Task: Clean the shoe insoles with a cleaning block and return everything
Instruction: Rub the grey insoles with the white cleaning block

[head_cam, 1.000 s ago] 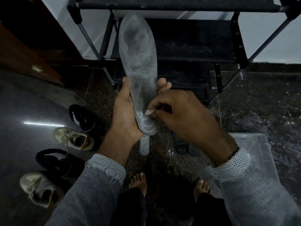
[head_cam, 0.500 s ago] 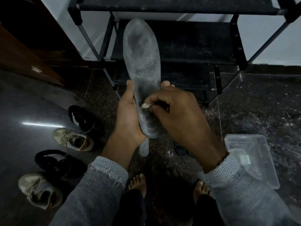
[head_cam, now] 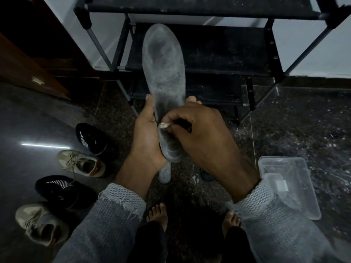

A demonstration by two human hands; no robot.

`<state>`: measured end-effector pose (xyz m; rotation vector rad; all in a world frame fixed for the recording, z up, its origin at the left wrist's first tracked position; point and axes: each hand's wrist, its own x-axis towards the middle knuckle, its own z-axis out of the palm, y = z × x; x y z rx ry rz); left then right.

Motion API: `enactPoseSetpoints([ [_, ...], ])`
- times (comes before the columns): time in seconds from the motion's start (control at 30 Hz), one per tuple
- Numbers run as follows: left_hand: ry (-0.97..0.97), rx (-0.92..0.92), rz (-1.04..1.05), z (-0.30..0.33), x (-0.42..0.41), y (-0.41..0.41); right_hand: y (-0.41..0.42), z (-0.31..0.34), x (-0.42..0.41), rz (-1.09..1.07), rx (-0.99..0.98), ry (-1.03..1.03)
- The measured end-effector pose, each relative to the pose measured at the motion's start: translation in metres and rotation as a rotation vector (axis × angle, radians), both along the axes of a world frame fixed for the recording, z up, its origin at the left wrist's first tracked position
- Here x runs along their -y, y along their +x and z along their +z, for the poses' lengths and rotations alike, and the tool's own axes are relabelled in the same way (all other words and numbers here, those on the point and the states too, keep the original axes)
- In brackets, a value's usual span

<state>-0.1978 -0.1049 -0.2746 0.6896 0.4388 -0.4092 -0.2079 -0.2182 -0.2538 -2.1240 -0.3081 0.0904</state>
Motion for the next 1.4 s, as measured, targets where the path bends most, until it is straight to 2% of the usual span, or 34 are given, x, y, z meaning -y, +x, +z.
enactPoseSetpoints([
  [0.17, -0.001, 0.023, -0.012, 0.000, 0.005, -0.003, 0.001, 0.000, -0.001, -0.082, 0.098, -0.043],
  [0.3, 0.010, 0.000, 0.022, 0.000, -0.001, -0.001, 0.002, 0.010, 0.005, 0.159, -0.088, -0.094],
  [0.37, 0.007, 0.006, 0.022, 0.002, -0.002, -0.001, 0.002, 0.011, 0.007, 0.189, -0.086, -0.099],
  [0.57, -0.005, -0.001, -0.025, -0.001, 0.000, -0.001, 0.001, 0.000, -0.001, -0.046, 0.043, -0.039],
  [0.77, -0.021, 0.007, 0.005, 0.000, -0.001, -0.003, 0.003, 0.014, 0.012, 0.225, -0.118, -0.096],
  [0.93, -0.021, 0.017, -0.008, 0.003, 0.004, -0.003, 0.002, 0.002, 0.004, -0.041, 0.026, -0.026],
  [1.0, 0.007, 0.029, 0.000, 0.003, 0.005, -0.004, 0.003, 0.000, 0.003, -0.070, 0.055, -0.003],
  [1.17, -0.002, 0.006, -0.012, 0.005, 0.001, -0.003, 0.004, 0.014, 0.015, 0.276, -0.115, -0.073],
  [1.23, -0.001, 0.012, -0.009, 0.006, 0.001, -0.003, 0.004, 0.016, 0.016, 0.330, -0.125, -0.063],
  [1.4, -0.054, 0.003, -0.046, 0.007, 0.001, -0.004, 0.000, 0.005, 0.001, 0.051, 0.030, 0.053],
])
